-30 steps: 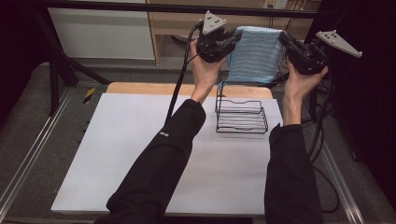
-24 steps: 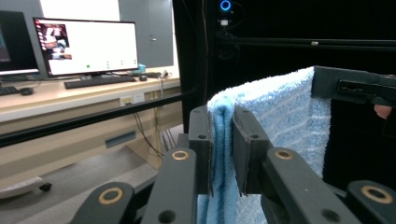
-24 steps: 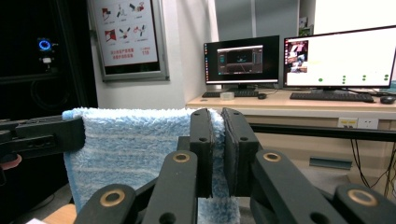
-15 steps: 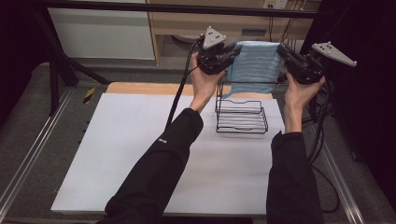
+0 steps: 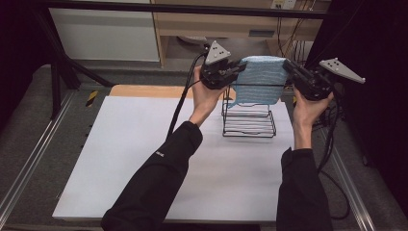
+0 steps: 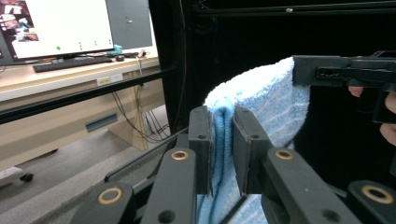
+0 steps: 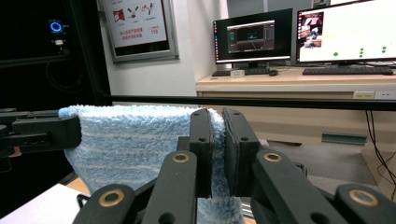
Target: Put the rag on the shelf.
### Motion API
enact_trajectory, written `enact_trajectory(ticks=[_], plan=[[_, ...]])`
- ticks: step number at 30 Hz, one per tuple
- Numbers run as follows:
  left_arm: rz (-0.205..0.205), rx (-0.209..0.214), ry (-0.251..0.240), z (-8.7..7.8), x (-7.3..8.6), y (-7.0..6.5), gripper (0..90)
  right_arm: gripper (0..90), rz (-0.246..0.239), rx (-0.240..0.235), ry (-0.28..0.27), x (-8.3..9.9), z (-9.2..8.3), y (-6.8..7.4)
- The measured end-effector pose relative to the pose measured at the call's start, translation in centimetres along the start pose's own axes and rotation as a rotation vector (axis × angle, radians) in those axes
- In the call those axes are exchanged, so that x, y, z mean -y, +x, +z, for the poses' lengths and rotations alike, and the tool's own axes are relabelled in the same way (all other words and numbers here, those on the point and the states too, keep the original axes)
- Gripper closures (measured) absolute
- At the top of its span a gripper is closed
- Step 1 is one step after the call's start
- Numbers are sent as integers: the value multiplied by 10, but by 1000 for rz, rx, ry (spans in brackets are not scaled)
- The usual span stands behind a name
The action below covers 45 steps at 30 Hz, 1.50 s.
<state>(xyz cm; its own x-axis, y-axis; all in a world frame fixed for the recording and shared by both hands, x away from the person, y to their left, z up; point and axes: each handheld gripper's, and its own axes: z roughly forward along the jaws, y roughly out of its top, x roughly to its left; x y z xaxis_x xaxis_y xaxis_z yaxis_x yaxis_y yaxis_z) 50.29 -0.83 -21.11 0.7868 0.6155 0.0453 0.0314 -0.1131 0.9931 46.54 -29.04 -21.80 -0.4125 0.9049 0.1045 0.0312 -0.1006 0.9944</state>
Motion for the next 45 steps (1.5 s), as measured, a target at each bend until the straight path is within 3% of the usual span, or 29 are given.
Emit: enact_trajectory(ticks=[8,13,23,35,41,45], plan=[[-14,39,29,-8,7,-5,785,829,-17,-9,23,4,-8,4],[-2,69,45,-13,12,-11,784,825,-27,-23,35,5,-14,4],[40,73,98,-18,19,-21,783,819,-40,-47,58,14,-22,3],[50,81,138,-23,32,-25,784,781,-61,-86,102,16,-32,7],[55,74,143,-25,35,-25,785,684,-64,-107,121,9,-36,12],[56,75,145,-25,36,-24,785,668,-72,-111,118,-1,-34,17]])
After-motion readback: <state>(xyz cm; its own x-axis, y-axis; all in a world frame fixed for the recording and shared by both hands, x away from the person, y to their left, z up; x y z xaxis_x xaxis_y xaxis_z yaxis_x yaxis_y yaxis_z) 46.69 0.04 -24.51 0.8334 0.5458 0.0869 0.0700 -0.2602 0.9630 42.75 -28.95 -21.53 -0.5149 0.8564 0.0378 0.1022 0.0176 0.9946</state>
